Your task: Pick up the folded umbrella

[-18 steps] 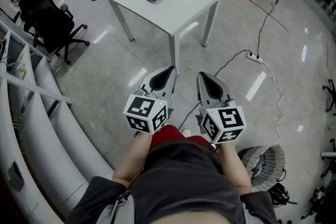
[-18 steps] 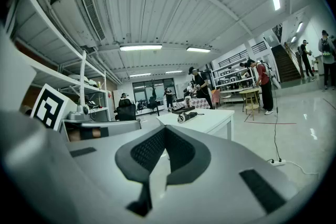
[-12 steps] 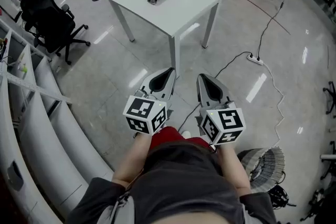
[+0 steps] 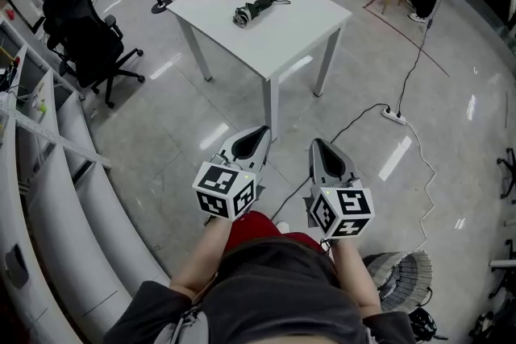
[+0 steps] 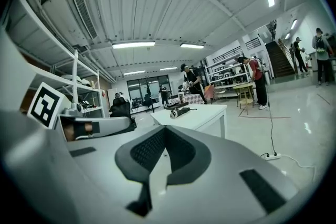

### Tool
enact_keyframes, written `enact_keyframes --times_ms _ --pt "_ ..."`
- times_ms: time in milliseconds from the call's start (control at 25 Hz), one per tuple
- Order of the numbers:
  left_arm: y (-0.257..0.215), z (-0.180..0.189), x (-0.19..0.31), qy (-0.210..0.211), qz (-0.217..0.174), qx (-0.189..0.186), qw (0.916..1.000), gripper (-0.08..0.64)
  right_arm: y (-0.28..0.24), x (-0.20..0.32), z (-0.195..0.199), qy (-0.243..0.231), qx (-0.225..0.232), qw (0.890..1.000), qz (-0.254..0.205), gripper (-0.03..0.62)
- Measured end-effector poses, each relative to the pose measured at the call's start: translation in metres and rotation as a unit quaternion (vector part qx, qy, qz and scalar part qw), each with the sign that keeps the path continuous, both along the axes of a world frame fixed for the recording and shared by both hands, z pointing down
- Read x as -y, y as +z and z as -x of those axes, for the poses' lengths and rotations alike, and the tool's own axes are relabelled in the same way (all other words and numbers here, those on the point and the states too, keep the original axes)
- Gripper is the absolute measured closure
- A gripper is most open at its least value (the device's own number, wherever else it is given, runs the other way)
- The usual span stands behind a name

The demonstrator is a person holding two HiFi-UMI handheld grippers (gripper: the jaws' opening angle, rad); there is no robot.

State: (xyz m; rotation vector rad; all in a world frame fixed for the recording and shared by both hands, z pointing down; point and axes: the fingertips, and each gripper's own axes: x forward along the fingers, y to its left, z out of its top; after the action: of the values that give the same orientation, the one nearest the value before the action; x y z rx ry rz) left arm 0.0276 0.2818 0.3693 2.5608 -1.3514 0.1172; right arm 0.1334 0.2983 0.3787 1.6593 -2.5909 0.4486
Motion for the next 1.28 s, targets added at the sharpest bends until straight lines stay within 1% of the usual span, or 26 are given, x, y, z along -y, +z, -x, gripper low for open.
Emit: enact_keyframes --times_ms 120,240,480,720,920,1080,1280 --pt "-0.004 0.004 0.006 -0.013 -0.007 0.003 0.9999 0.546 -0.001 0.007 -0.004 0.003 -0.009 1.000 -0.005 0.574" --pt "-0.005 0.009 0.012 -0.024 -0.003 0.004 0.9997 0.546 -0.005 0.014 -0.006 0.003 -0.024 1.000 -0.014 0.574" --pt "-0.012 0.018 0.026 -0.041 -0.007 0.007 0.9991 0.544 -0.012 0.027 -0.010 0.003 -0.023 1.000 -0.021 0.574" --pt "-0.014 0.022 0.045 -0.047 -0.007 0.013 0.9988 0.543 -0.015 0.048 -0.003 -0.006 -0.022 0.999 -0.024 0.574" --pt "-0.009 0.029 0.063 -0.040 -0.003 0.010 0.9992 0.543 -0.010 0.068 0.012 -0.014 -0.018 1.000 -0.015 0.574" --pt "-0.001 0.041 0.090 -0.038 0.003 0.005 0.9993 0.541 -0.006 0.094 0.024 -0.013 -0.022 1.000 -0.011 0.574" --pt "0.006 0.060 0.141 -0.037 0.010 0.007 0.9993 0.531 0.000 0.143 0.037 -0.005 -0.025 1.000 -0.002 0.574"
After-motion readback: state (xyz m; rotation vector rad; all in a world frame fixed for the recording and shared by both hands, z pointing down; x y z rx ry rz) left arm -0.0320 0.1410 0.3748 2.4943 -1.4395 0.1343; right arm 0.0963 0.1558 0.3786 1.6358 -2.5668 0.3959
